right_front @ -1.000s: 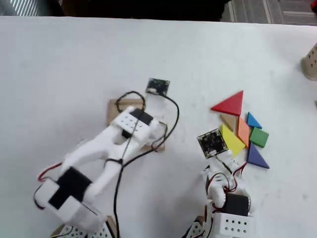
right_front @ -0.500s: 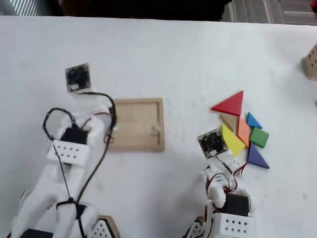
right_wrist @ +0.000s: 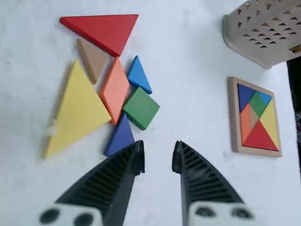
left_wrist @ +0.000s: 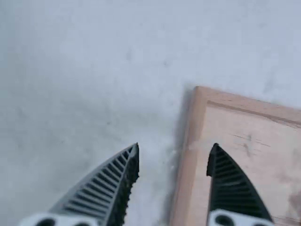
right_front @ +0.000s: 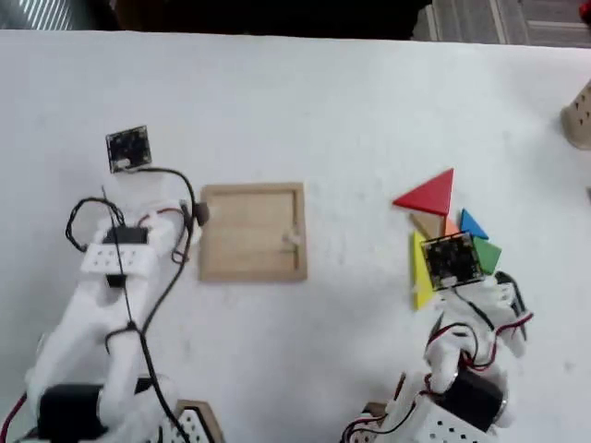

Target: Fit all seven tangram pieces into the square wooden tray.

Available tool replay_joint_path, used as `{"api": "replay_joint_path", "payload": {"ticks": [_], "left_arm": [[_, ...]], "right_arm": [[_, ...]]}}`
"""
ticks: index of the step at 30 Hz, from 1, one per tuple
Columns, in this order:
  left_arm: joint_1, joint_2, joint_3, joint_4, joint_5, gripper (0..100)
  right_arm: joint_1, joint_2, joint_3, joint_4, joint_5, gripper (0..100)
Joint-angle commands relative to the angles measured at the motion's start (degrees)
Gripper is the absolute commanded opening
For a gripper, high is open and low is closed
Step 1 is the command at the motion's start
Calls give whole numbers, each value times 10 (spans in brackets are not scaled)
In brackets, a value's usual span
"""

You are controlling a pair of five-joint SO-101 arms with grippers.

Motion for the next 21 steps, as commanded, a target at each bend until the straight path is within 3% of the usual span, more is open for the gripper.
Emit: {"api": "replay_joint_path", "payload": {"ticks": [1, 10, 21], "left_arm": [[-15, 72, -76, -12, -5, 245], [-15, 84, -83, -12, -6, 247], [-12, 88, -82, -16, -50, 246]], "right_arm": [[51, 176, -107, -16, 67, 105], [78, 542, -231, -17, 236, 211], [51, 821, -350, -47, 239, 215]]}}
